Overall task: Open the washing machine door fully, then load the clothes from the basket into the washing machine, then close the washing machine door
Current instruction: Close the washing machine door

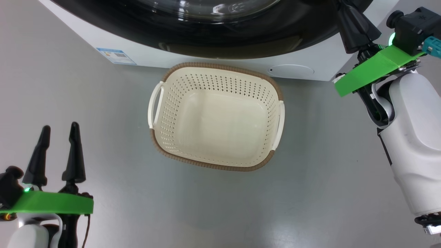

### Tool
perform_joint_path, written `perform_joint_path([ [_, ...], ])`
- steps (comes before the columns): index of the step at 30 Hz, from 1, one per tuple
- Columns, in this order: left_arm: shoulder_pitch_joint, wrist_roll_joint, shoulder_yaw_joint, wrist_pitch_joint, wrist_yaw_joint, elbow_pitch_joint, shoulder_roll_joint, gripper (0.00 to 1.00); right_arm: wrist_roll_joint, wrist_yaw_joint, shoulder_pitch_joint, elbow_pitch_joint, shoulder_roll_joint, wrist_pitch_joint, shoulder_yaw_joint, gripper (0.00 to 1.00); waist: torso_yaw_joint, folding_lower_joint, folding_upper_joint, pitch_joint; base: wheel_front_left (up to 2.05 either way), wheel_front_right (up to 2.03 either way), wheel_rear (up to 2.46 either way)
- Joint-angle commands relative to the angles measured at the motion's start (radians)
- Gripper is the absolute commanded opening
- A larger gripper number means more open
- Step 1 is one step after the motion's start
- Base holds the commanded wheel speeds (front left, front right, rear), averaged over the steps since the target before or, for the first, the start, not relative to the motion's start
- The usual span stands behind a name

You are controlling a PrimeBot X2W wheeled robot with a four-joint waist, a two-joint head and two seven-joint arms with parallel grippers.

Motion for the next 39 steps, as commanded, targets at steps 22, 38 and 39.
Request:
perform_joint_path([
  [22, 0.019, 0.012, 0.039, -0.006, -0.002, 0.005, 0.009, 1.00, -0.047, -0.027, 0.169, -0.095, 0.030, -0.004, -0.044, 1.00, -0.053, 0.0000, -0.0001, -0.181, 0.00, 0.00, 0.00],
  [38, 0.081, 0.057, 0.054, -0.006, -0.002, -0.008, -0.015, 1.00, 0.029, -0.027, 0.423, -0.211, 0.064, -0.004, -0.051, 1.00, -0.146, 0.0000, -0.0001, -0.315, 0.00, 0.00, 0.00],
  [39, 0.083, 0.060, 0.056, -0.006, -0.002, -0.011, -0.017, 1.00, 0.035, -0.027, 0.439, -0.222, 0.067, -0.004, -0.051, 1.00, -0.151, 0.0000, -0.0001, -0.319, 0.00, 0.00, 0.00],
])
